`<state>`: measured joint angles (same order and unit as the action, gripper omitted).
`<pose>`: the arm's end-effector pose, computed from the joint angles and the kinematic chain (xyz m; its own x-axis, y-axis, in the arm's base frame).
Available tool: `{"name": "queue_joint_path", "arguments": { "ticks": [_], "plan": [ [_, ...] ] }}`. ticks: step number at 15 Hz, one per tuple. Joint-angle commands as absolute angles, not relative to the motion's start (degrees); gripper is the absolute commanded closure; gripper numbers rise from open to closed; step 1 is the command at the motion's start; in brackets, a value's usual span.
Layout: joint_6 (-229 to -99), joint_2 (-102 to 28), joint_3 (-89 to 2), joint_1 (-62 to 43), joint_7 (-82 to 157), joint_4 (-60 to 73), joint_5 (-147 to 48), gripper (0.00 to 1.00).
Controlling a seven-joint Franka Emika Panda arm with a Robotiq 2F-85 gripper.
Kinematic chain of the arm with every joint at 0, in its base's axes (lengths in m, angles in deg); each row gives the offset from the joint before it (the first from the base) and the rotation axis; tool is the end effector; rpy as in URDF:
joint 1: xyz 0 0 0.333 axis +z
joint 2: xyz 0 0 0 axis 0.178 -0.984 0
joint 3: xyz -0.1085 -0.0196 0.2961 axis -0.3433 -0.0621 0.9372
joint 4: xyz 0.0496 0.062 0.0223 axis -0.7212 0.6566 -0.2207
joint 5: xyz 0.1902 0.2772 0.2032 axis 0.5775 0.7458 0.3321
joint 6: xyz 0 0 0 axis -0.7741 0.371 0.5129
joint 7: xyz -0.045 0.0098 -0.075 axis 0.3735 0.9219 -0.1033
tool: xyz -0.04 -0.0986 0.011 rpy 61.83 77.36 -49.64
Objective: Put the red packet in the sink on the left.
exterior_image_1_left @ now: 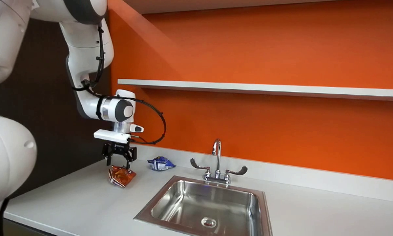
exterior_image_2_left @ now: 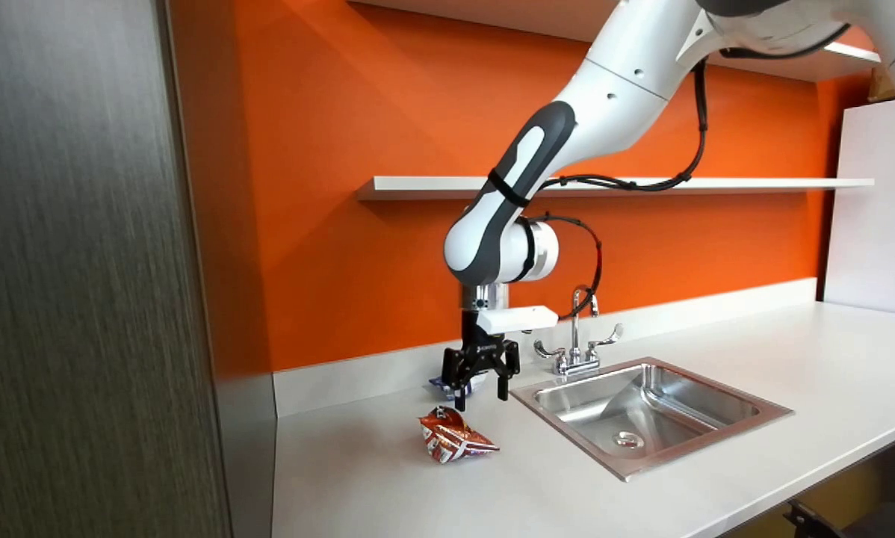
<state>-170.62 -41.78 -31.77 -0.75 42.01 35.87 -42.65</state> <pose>0.5459 0.1665 0.2291 0.9719 0.2314 -0.0438 0.2271 -0.9700 -0.0868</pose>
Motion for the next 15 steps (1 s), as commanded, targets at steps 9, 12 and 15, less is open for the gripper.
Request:
{"name": "queue_joint_path", "arguments": {
  "ticks": [9,12,15],
  "plan": [
    [-169.96,-52.42,-33.3,1.35,38.55,23.78,-45.79,0.0],
    [-169.98,-53.6,-33.73,1.44,38.23,22.68,-45.99,0.0],
    [-169.97,-54.4,-34.05,1.57,37.9,21.89,-46.0,0.0]
  ]
}}
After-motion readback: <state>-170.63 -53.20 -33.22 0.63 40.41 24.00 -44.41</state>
